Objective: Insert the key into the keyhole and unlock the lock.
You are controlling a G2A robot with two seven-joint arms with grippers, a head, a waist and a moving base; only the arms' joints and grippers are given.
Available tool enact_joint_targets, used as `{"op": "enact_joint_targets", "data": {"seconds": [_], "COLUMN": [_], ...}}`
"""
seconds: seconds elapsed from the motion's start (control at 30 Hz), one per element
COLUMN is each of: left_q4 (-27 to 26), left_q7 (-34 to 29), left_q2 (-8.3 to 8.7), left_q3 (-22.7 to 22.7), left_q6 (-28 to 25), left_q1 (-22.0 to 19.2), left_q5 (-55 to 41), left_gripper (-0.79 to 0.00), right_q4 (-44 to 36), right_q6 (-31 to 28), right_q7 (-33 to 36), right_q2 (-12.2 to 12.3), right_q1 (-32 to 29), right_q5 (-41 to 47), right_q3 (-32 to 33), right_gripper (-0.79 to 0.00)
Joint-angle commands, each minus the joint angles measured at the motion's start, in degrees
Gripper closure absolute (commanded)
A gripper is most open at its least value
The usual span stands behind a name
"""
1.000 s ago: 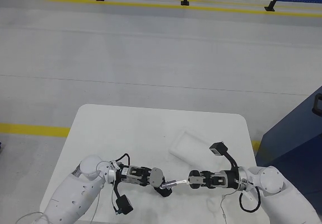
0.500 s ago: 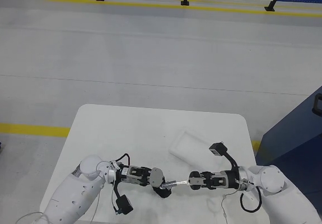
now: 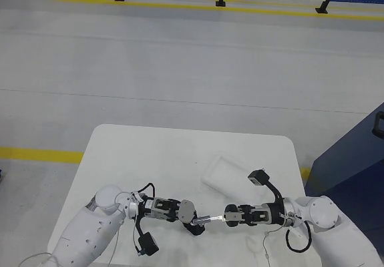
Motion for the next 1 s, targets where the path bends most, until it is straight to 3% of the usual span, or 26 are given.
{"op": "enact_joint_targets", "data": {"seconds": [0.0, 0.97], "left_q4": [0.0, 0.0], "left_q7": [0.0, 0.0], "left_q2": [0.00, 0.00], "left_q3": [0.0, 0.0], "left_q6": [0.0, 0.0], "left_q1": [0.0, 0.0], "left_q5": [0.0, 0.0], "left_gripper": [0.000, 0.000], "right_q4": [0.0, 0.5], "right_q6": [0.3, 4.4], "right_q7": [0.1, -0.3], "right_q2": [-0.1, -1.3], "right_q1": [0.1, 1.8], "right_q5": [0.0, -0.3], "right_q3": [-0.1, -1.8], "right_gripper": [0.000, 0.000]}}
